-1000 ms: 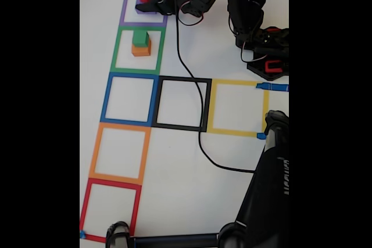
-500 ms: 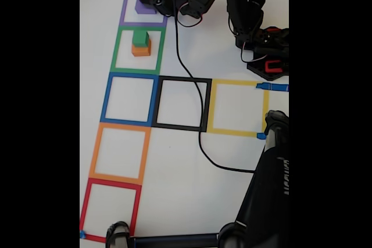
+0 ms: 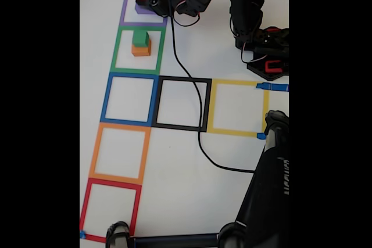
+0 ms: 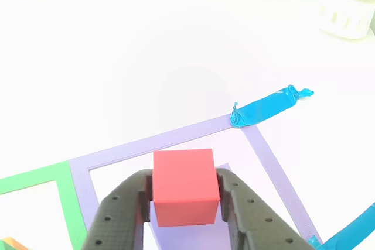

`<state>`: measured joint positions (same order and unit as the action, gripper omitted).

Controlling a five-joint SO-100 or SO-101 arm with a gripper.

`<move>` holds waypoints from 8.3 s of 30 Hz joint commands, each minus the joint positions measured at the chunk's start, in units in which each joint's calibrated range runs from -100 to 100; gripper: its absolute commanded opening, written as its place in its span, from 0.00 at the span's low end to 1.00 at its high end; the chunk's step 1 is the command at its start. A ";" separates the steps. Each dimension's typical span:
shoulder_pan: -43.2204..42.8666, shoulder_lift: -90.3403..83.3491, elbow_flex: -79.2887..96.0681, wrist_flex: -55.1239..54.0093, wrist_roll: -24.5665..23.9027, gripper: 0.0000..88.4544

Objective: Tower of hanoi

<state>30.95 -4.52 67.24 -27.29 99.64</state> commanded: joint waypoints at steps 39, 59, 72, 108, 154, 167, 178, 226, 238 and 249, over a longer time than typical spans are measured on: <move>-24.63 -46.31 -34.51 91.82 0.36 0.01; -25.87 -30.57 10.58 16.92 0.36 0.01; -23.86 -20.23 15.49 2.11 0.36 0.01; -23.57 -17.16 15.03 -2.59 0.36 0.24; 7.01 -32.99 -64.88 114.49 0.36 0.13; 8.74 -38.32 -17.61 63.72 0.36 0.36; 9.89 -28.22 -2.06 32.06 0.36 0.46; 10.37 23.85 -1.15 -30.12 0.36 0.48; 8.64 27.08 -0.79 -33.12 0.36 0.46; 8.16 27.49 1.03 -33.60 0.36 0.42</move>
<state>39.96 23.60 67.86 -59.53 99.64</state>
